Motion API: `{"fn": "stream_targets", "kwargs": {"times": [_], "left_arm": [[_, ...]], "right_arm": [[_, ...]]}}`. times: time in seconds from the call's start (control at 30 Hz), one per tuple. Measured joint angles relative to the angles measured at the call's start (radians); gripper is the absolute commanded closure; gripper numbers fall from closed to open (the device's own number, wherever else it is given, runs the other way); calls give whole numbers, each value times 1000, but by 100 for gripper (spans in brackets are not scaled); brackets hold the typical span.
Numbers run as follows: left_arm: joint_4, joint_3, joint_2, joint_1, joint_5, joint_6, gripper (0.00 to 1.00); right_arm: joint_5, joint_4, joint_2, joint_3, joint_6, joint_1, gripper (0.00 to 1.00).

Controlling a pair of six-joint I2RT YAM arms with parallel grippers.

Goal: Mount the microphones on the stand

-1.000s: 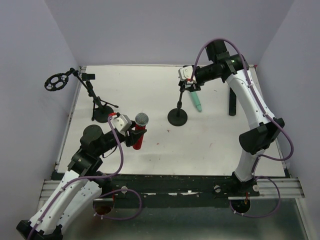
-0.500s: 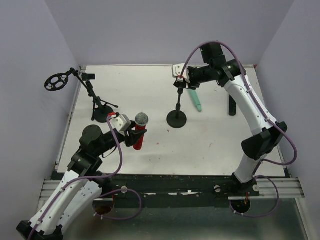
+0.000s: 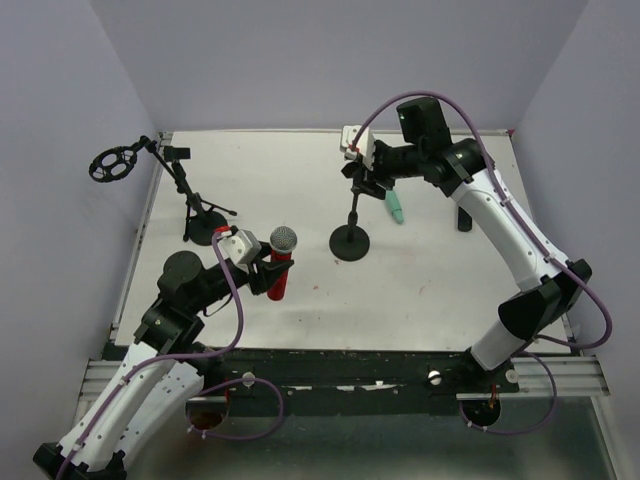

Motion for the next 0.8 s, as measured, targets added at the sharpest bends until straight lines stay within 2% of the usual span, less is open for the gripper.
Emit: {"fn": "stream_targets", "kwargs": {"times": [0.17, 0.43, 0.67, 0.8], "left_arm": [[0, 0, 0, 0, 1, -1, 100], [0, 0, -10, 0, 2, -1, 100], [0, 0, -29, 0, 4, -1, 100], [0, 0, -31, 0, 4, -1, 100]], "right_arm": [[-13, 0, -12, -13, 50, 2, 20], [-68, -5, -14, 21, 74, -37, 13], [-235, -41, -14, 27, -72, -174, 10], [-314, -85, -11, 3, -164, -208, 6]]}}
